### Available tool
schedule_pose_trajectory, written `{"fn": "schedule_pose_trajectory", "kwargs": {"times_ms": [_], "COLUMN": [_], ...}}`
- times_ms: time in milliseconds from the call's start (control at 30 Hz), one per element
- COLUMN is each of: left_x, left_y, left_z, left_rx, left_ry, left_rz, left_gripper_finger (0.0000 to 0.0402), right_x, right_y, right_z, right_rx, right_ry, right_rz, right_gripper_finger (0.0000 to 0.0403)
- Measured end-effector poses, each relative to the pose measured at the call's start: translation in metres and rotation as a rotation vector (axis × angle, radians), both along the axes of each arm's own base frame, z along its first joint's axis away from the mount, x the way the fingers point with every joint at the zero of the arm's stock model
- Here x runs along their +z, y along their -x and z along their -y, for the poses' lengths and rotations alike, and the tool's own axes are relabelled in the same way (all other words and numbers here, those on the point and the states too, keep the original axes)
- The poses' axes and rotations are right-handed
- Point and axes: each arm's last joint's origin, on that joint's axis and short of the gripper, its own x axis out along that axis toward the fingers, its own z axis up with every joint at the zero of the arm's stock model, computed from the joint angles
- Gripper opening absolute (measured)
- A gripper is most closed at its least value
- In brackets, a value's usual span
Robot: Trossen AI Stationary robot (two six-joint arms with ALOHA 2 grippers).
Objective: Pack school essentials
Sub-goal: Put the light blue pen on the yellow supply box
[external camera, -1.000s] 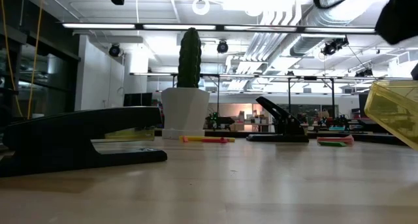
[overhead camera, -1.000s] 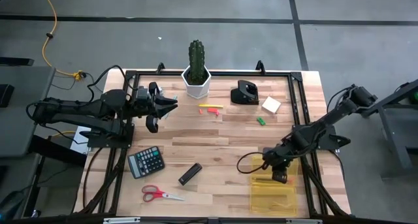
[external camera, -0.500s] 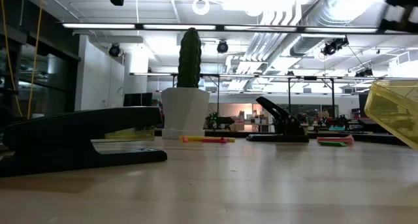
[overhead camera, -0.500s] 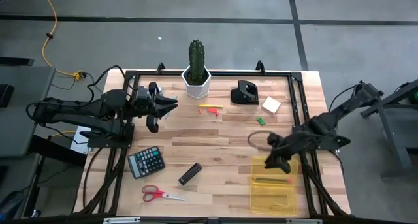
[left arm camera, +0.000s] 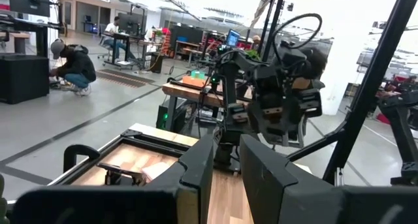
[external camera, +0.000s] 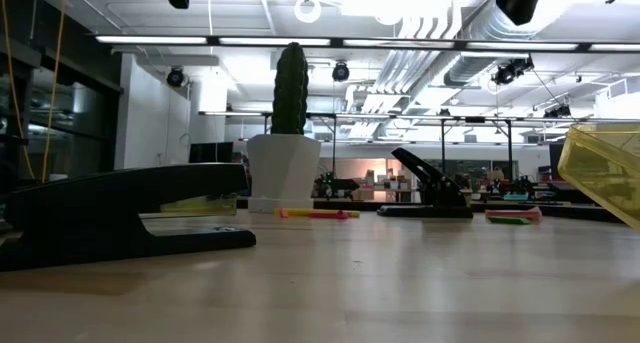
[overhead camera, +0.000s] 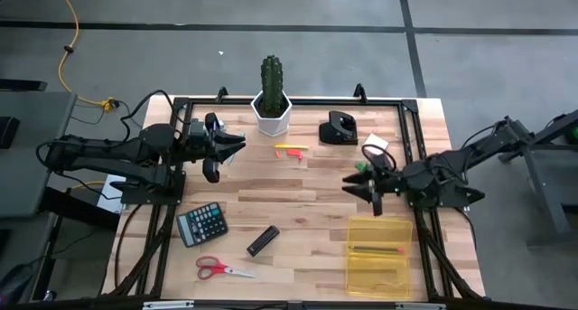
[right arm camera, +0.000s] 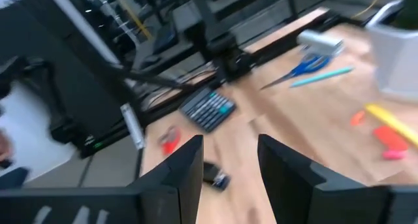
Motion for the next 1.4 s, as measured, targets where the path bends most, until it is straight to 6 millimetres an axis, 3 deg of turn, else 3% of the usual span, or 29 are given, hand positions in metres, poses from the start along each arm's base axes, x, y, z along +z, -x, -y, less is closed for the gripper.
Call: {"fn": "schedule_pose_trajectory", "kwargs": {"times_ms": [467, 1400], "left_x": [0.000, 0.000], "left_y": [0.000, 0.000], "left_z": [0.001, 0.001], "left_rx": [-0.025, -0.024], "left_ry": [-0.002, -0.002], "left_rz": [0.000, 0.001], "left_gripper_finger": [0.0065, 0.0065], "right_x": [0.004, 0.014], "right_y": [-0.008, -0.009], "right_z": [0.022, 0.024], "right_rx": [-0.092, -0.134], "right_ry": [0.158, 0.332], "right_rz": [0.030, 0.100], "right_gripper_finger": [0.0138, 0.0138]}}
